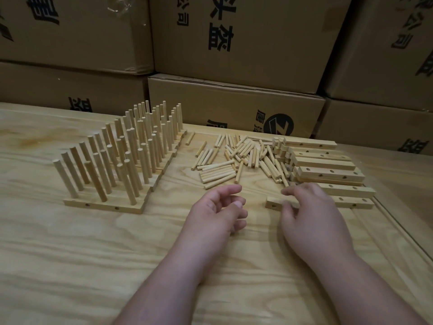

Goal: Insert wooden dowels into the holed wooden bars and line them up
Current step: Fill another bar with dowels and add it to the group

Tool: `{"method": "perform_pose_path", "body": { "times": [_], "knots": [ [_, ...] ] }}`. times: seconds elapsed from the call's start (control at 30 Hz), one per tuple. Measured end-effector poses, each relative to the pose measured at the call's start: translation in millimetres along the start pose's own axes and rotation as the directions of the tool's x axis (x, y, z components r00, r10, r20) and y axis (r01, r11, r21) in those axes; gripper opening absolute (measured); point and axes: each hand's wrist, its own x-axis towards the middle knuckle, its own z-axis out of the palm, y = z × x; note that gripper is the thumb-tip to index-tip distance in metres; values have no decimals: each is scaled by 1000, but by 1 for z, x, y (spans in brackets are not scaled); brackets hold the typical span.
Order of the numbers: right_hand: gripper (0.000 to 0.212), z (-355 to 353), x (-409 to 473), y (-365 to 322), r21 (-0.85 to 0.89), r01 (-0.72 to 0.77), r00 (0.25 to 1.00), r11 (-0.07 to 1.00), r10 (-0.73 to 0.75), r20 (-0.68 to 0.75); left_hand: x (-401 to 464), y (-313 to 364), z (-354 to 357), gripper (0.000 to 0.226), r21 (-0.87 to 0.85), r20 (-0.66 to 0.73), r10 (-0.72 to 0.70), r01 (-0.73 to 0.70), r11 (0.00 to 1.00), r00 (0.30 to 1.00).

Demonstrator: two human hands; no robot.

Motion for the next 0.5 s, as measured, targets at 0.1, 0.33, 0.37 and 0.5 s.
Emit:
{"method": "perform_pose_path", "body": {
  "times": [0.1,0.33,0.37,0.5],
  "knots": [
    [34,-3,1,8,-77,-43,996,996,49,80,0,-1,0,23,-4,6,-1,1,1000,1000],
    [12,-2,-8,-1,137,181,980,974,-167,-108,2,-3,-1,32,-34,-50,-17,16,999,999],
    [11,-1,-10,-4,229,213,972,950,-183,-145,3,-3,-1,33,-43,-48,-21,19,999,999],
    [15,3,-18,-16,491,282,959,824,-242,-146,1,-1,-2,27,-30,53,-48,50,998,997]
  ]
}}
